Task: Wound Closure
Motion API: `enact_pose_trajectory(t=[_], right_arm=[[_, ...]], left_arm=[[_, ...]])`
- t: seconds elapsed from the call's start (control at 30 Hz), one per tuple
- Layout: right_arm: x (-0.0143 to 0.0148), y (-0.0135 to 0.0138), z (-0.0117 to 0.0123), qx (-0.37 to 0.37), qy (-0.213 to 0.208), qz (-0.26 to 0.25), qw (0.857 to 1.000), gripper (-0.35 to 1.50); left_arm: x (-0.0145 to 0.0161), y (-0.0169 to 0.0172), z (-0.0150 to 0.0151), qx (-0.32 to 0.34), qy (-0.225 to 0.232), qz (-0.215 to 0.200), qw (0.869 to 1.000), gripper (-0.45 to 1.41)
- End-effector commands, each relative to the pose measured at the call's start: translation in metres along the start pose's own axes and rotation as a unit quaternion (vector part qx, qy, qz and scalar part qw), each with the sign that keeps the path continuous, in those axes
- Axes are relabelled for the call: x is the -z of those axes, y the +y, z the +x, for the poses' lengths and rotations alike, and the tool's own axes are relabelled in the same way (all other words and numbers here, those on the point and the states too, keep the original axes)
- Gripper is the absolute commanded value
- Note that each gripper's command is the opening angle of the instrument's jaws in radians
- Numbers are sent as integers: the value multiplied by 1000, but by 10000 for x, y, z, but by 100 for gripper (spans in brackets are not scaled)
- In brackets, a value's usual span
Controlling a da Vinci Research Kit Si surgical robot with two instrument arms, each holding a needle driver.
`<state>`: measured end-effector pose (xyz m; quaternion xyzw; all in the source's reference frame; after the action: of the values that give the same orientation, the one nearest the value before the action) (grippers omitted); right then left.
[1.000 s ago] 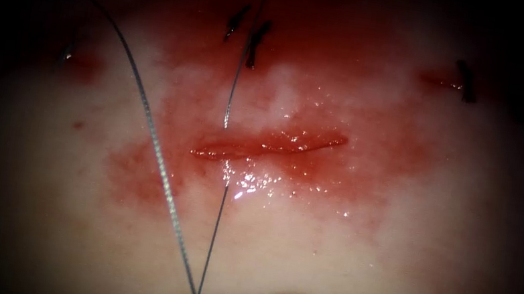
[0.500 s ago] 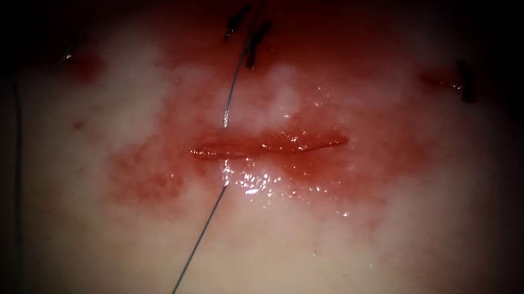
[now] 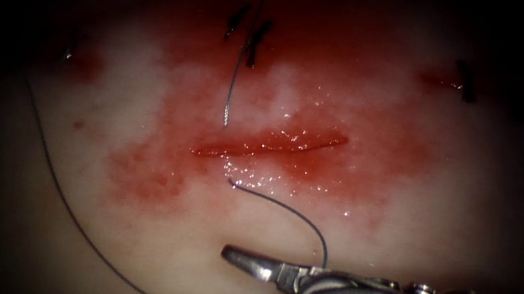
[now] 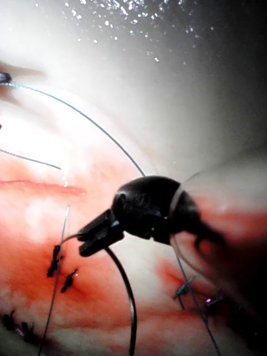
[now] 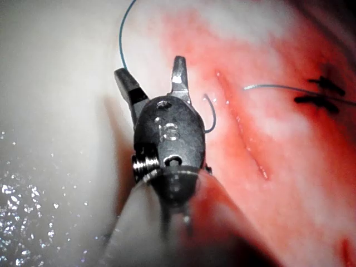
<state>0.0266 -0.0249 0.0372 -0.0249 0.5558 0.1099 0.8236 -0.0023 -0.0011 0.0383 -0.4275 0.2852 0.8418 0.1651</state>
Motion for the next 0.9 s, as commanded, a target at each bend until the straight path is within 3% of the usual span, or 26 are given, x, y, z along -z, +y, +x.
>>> enact_pose_trajectory(t=[0.03,0.3,0.53,0.67,0.9], right_arm=[[-6,9,-15,1,-2,-1,1000,147],[10,31,-38,-1,12,-14,1000,148],[76,58,-44,-19,60,-21,998,148],[103,71,-48,-24,61,-22,998,148],[109,82,-57,-26,49,-28,998,148]], left_arm=[[-7,5,-3,0,1,0,1000,-45],[-6,4,-4,0,1,-1,1000,-45],[4,-12,-14,1,0,-8,1000,-45],[13,-25,-19,13,-3,5,1000,-45],[21,-33,-19,8,-7,14,1000,-45]])
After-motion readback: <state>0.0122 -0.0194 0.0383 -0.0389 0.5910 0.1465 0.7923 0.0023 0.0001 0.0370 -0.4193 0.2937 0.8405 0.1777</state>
